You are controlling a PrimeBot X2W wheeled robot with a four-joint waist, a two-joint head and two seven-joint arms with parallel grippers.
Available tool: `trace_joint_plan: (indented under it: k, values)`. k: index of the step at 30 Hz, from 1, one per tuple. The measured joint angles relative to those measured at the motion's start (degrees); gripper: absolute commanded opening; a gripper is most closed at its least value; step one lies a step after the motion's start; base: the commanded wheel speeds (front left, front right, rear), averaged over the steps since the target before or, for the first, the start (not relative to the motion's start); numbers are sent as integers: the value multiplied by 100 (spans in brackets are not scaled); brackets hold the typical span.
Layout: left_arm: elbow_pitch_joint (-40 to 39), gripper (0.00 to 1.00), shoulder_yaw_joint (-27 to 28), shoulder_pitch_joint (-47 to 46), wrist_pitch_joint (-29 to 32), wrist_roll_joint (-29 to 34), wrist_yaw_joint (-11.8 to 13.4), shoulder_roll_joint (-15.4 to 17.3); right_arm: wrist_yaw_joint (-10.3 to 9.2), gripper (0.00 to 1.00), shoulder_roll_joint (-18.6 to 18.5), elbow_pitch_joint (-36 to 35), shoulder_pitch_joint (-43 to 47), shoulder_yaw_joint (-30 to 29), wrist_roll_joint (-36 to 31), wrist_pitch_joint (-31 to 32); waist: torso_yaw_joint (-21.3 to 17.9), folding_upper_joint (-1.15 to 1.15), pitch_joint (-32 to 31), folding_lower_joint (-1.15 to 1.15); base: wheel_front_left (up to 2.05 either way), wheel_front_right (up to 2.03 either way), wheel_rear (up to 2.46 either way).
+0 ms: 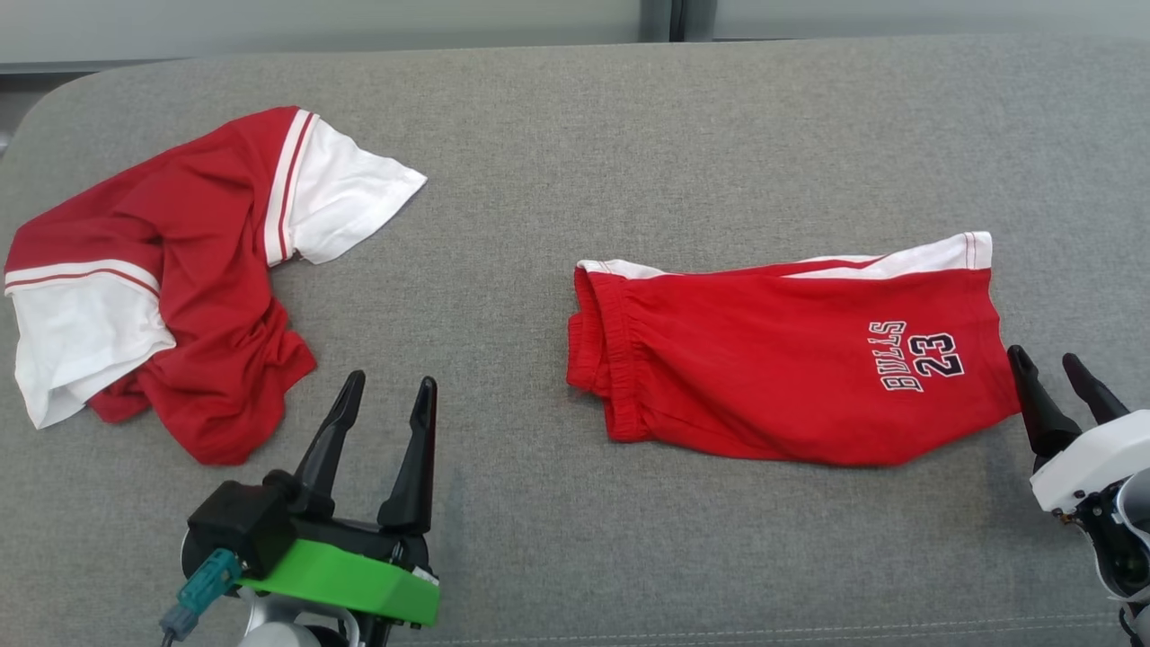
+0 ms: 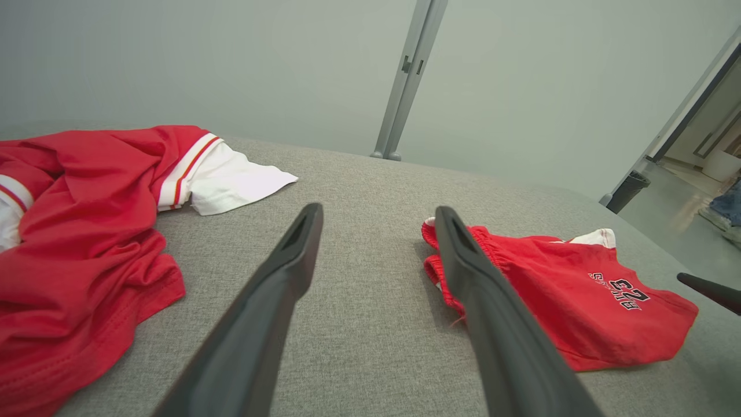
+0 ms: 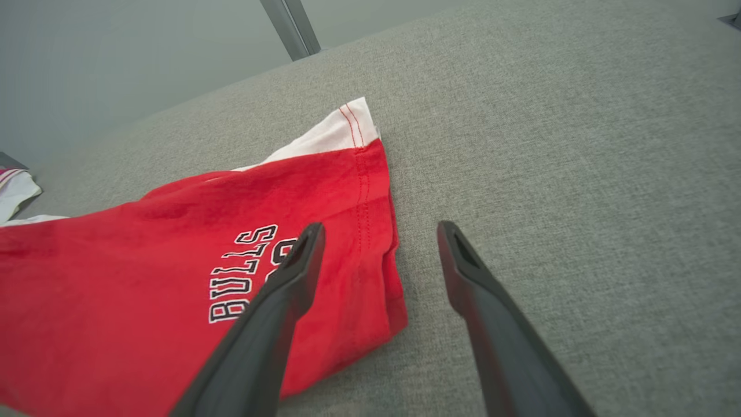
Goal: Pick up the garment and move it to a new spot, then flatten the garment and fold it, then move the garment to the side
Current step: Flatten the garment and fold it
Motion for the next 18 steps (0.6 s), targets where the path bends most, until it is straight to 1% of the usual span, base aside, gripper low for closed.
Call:
trace_joint_plan:
  k: [2, 6, 11, 13, 16, 18]
  values:
    - [-20, 100, -38, 4, 0, 37, -1, 0, 1, 100, -60, -54, 0, 14, 0, 99, 2, 0, -17, 0, 0, 0, 0]
    - [-97, 100, -127, 2, 0, 160, -51, -4, -35, 100, -304, -143, -36, 8, 4, 346, 63, 0, 38, 0, 0, 0, 0]
    - [-168, 100, -142, -7, 0, 166, -58, -7, -37, 100, -468, -196, -292, -13, 83, 775, 204, 0, 184, 0, 0, 0, 0]
    - [-167, 100, -181, -14, 0, 166, -86, -18, -53, 100, -553, -131, -372, -67, 153, 971, 272, 0, 243, 0, 0, 0, 0]
    - [-169, 100, -189, -23, 0, 166, -101, -51, -137, 100, -665, 24, -405, -73, 216, 1288, 388, 0, 330, 0, 0, 0, 0]
    - [-175, 100, -186, -24, 0, 166, -101, -53, -146, 100, -681, 101, -414, -51, 227, 1489, 458, 0, 394, 0, 0, 0, 0]
